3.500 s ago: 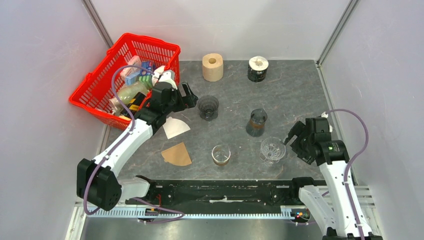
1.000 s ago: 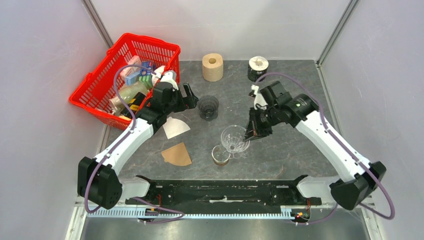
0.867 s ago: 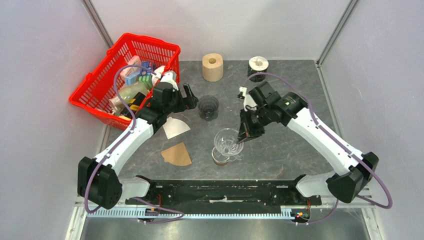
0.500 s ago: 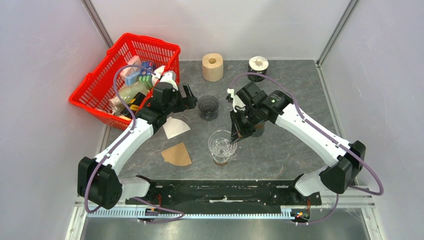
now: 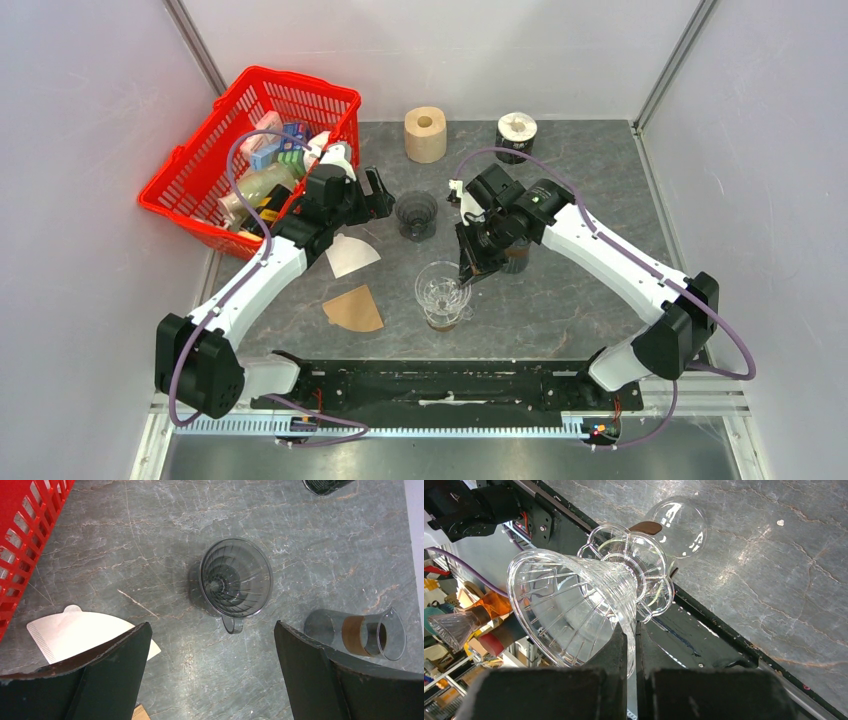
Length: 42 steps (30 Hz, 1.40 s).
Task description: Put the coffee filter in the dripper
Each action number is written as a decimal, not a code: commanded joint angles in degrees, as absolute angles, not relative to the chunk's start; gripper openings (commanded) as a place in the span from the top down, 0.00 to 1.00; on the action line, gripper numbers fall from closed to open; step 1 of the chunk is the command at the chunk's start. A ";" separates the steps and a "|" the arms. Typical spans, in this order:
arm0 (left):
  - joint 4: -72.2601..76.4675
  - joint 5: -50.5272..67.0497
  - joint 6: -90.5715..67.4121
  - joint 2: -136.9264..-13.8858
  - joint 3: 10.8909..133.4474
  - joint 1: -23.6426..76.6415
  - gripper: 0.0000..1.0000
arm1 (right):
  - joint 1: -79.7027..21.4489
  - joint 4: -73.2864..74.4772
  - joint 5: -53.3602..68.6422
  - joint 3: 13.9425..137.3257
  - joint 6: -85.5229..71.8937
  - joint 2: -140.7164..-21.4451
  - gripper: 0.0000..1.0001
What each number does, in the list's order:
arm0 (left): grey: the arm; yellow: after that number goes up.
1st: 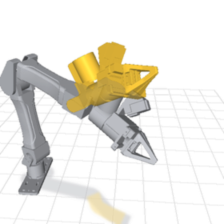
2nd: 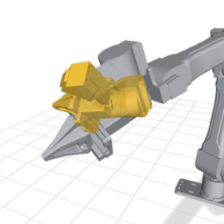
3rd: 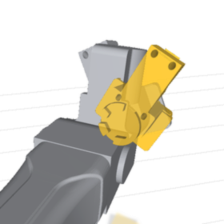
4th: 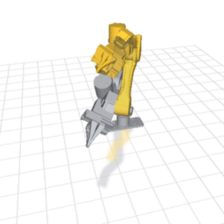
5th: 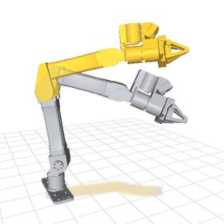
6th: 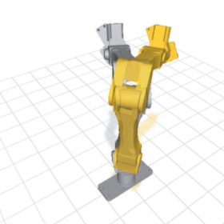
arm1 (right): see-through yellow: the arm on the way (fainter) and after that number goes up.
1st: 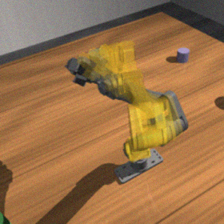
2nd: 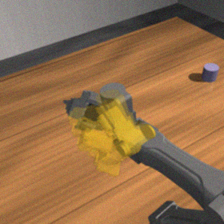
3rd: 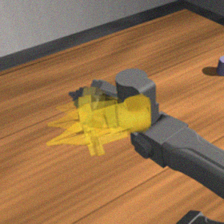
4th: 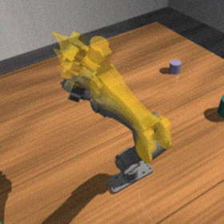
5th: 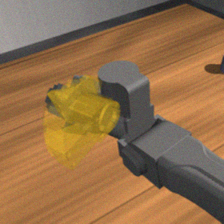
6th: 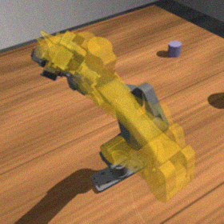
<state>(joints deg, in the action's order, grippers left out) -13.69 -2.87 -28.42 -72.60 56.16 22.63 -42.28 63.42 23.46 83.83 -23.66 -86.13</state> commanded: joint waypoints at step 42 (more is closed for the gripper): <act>-13.47 -0.96 -26.54 -74.37 57.83 23.08 0.01 | -42.62 60.99 23.12 82.52 -25.32 -84.84 0.62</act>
<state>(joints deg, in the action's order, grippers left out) -14.24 -2.39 -28.42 -74.30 56.18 22.65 -42.28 62.15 23.14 82.02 -25.15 -86.15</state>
